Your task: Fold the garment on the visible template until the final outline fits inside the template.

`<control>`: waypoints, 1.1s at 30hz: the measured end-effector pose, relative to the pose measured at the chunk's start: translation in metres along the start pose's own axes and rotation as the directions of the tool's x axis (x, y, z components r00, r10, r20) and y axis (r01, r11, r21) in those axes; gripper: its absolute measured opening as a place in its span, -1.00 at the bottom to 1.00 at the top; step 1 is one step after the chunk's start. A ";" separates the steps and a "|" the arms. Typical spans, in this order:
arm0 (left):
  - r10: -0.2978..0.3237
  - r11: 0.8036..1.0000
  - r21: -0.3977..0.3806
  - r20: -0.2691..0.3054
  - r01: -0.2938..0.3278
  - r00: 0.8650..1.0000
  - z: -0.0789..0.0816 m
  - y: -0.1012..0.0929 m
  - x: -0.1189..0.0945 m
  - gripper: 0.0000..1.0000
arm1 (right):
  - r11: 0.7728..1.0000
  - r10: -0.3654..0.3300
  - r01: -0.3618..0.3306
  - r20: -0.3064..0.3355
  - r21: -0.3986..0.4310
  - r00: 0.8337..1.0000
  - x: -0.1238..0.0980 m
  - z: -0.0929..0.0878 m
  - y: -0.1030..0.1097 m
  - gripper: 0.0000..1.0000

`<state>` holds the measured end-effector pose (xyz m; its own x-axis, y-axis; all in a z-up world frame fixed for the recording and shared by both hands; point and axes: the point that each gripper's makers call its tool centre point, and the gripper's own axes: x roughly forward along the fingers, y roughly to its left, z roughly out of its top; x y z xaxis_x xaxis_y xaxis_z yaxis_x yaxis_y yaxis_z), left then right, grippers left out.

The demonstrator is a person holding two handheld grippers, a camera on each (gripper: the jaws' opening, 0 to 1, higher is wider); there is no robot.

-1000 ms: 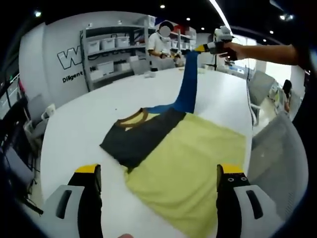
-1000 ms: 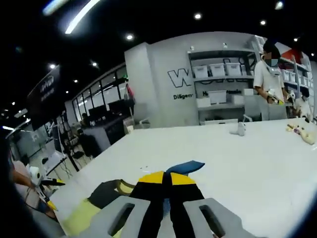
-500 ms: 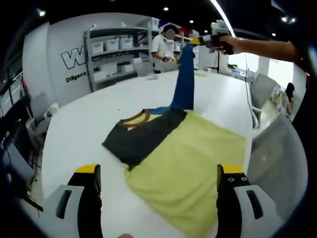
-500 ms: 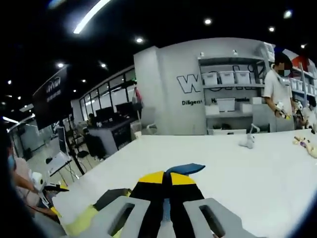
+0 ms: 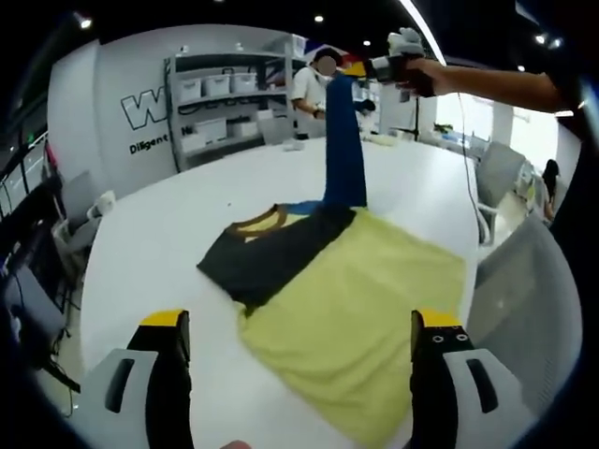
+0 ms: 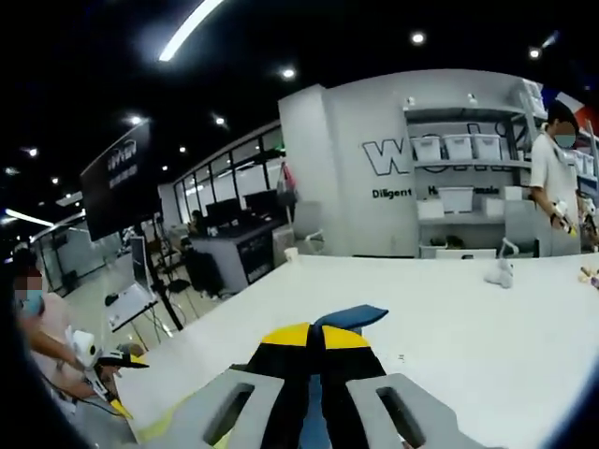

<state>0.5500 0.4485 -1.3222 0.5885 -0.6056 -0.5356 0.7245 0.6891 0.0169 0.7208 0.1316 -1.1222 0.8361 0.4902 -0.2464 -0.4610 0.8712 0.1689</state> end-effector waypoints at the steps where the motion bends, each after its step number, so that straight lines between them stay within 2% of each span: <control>1: 0.002 1.000 0.002 -0.002 -0.002 1.000 -0.001 0.000 0.000 0.90 | 1.000 0.005 -0.005 -0.002 -0.001 1.000 0.002 0.000 0.003 -1.00; 12: 0.012 1.000 -0.002 -0.028 -0.012 1.000 -0.017 0.004 -0.004 0.98 | 0.997 0.078 -0.078 -0.031 0.006 0.996 0.029 -0.013 0.043 -1.00; 16: 0.008 1.000 -0.014 -0.055 -0.009 0.998 -0.026 0.003 -0.004 0.98 | 0.996 0.094 -0.094 -0.044 0.005 0.995 0.036 -0.018 0.053 -1.00; 24: -0.004 1.000 -0.019 -0.050 0.003 0.999 -0.027 0.000 -0.005 0.99 | 0.993 0.118 -0.118 -0.067 0.003 0.991 0.050 -0.028 0.071 -1.00; 33: -0.005 1.000 -0.020 -0.035 0.004 0.999 -0.027 0.001 -0.009 0.98 | 0.993 0.121 -0.121 -0.122 0.008 0.985 0.068 -0.055 0.080 -1.00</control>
<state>0.5360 0.4658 -1.3399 0.5717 -0.5946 -0.5653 0.7195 0.6945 -0.0028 0.7241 0.2361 -1.1781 0.7318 0.5915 -0.3387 -0.5563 0.8054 0.2047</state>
